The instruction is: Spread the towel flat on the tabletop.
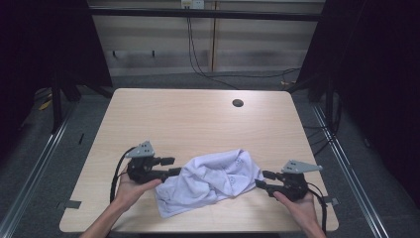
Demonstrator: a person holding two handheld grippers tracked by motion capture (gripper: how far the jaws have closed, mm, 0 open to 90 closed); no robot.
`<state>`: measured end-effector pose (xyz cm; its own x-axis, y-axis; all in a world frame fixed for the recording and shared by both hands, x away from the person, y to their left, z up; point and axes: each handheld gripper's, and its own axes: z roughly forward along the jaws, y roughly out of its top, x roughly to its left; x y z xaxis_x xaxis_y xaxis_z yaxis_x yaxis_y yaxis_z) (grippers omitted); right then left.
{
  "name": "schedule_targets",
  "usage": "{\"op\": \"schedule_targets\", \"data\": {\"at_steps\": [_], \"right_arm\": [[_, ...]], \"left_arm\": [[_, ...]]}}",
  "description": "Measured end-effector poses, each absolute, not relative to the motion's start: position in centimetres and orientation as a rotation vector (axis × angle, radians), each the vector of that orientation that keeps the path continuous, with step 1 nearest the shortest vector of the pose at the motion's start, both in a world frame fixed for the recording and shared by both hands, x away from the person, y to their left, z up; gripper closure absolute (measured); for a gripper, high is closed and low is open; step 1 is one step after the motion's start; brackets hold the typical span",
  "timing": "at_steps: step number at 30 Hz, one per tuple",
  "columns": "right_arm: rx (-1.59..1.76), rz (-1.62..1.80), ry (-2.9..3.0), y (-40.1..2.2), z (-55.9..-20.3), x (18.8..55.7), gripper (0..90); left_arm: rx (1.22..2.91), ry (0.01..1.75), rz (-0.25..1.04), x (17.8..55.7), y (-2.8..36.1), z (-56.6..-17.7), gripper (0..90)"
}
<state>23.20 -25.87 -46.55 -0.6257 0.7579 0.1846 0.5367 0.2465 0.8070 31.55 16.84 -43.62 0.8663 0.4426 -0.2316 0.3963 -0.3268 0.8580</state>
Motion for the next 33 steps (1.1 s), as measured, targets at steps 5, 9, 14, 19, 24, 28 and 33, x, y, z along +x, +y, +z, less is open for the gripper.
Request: {"op": "schedule_targets", "data": {"at_steps": [5,9,14,19,24,28,33], "right_arm": [[1.146,1.351,2.315,-23.2,-46.0,26.5,56.1],[1.138,1.339,2.345,-21.3,-46.8,28.8,54.5],[1.123,1.224,2.416,-19.7,-49.3,30.4,48.2],[1.075,1.137,2.432,-18.5,-50.5,30.1,42.5],[1.088,1.097,2.429,-18.2,-50.2,29.9,70.0],[1.151,1.108,2.431,-18.4,-49.8,30.1,78.1],[1.198,1.227,2.356,-19.7,-48.1,30.4,78.2]], "left_arm": [[2.001,0.556,-0.001,33.7,13.3,-43.0,59.3],[2.058,0.563,-0.034,34.0,11.1,-45.3,53.4],[2.139,0.600,-0.082,33.7,10.4,-47.6,52.3],[2.110,0.585,-0.099,33.5,10.8,-47.9,71.6],[2.028,0.593,-0.108,33.8,11.7,-47.1,80.9],[1.904,0.628,-0.060,34.2,13.6,-45.5,84.6],[1.840,0.654,-0.030,34.7,15.8,-44.3,85.0]]}}
